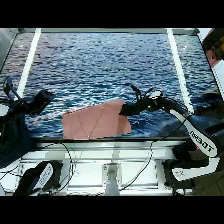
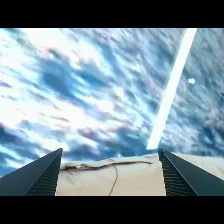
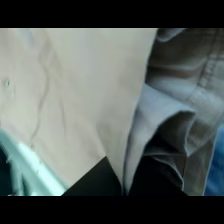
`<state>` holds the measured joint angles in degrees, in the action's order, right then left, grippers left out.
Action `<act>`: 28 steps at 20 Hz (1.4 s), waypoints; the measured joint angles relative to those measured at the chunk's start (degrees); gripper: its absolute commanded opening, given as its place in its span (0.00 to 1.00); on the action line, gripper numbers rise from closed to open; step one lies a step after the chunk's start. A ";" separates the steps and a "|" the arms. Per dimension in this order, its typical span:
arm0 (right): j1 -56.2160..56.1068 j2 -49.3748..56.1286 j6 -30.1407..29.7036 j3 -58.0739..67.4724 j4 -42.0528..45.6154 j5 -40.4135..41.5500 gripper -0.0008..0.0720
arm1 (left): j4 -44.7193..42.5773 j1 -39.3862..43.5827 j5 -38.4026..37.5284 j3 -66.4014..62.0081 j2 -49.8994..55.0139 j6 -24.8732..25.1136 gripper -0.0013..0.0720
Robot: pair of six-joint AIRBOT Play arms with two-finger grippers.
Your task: Fold the clothes and pants, and hang the long-sleeved shirts on hangers.
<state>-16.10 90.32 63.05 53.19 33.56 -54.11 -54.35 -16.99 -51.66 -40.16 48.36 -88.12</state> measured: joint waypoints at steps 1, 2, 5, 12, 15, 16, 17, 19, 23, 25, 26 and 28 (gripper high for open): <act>0.04 -0.57 1.25 0.00 1.57 1.86 0.02 | 0.00 0.00 -0.02 0.00 0.00 0.00 0.96; 0.04 -1.05 2.84 0.00 3.54 3.52 0.02 | 0.00 0.00 -0.02 0.00 0.02 0.00 0.96; 0.04 -2.84 9.73 0.00 12.55 7.67 0.02 | 0.00 0.00 -0.02 0.00 0.00 0.00 0.96; 4.20 -10.49 26.91 0.00 34.58 14.67 0.02 | 0.00 0.00 -0.02 0.00 0.00 0.00 0.96; 11.47 -13.94 30.18 0.00 37.81 15.78 0.02 | -0.02 0.00 0.00 0.00 0.00 0.02 0.96; 14.62 -14.97 30.71 0.00 38.53 15.85 0.02 | -0.02 0.00 0.00 0.00 0.00 0.02 0.96; 17.73 -15.78 31.17 0.00 38.91 15.87 0.02 | -0.02 0.00 0.00 0.00 0.00 0.00 0.96; 24.35 -17.20 32.09 0.00 39.41 15.80 0.02 | -0.02 0.00 0.00 0.00 0.00 0.00 0.96; 38.56 -19.30 34.16 0.00 40.00 15.63 0.02 | -0.04 0.00 0.02 0.00 0.00 0.00 0.96; 45.72 -20.17 34.75 0.00 40.13 15.63 0.02 | -0.04 0.00 0.04 0.00 0.00 0.00 0.96; 49.55 -20.61 34.97 -0.02 40.15 15.63 0.02 | -0.02 0.00 0.04 0.00 0.00 0.00 0.96; 56.68 -21.44 36.09 -0.02 40.17 15.61 0.02 | -0.04 0.00 0.04 0.00 0.00 0.00 0.96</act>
<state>40.58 68.88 99.13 53.17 73.73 -38.50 -54.39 -16.99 -51.62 -40.16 48.36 -88.12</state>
